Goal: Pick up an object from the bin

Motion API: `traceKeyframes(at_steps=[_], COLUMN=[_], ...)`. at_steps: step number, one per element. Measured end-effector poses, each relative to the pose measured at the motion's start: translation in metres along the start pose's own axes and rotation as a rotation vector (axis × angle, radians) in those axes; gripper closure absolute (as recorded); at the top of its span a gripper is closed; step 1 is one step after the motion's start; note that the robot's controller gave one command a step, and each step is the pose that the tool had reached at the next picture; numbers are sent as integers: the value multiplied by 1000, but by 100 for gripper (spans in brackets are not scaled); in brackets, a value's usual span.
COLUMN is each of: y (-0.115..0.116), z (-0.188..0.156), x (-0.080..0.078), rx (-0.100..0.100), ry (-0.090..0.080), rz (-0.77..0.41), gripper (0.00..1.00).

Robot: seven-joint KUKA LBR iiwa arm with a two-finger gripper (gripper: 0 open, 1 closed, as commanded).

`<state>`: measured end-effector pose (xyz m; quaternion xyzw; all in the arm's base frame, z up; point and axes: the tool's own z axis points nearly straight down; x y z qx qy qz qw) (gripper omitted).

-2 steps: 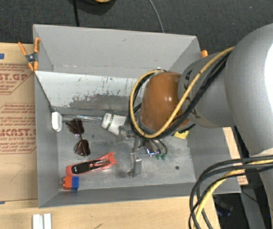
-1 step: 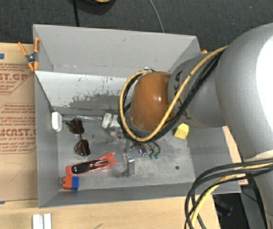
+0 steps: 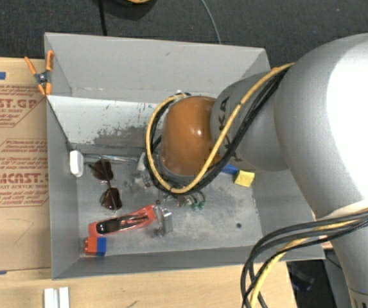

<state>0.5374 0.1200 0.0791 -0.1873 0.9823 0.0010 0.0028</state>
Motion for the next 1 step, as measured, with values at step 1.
traceKeyframes(at_steps=[1], y=[32], z=[3], x=[-8], rx=[-1], ry=[1], rz=[154], gripper=[100])
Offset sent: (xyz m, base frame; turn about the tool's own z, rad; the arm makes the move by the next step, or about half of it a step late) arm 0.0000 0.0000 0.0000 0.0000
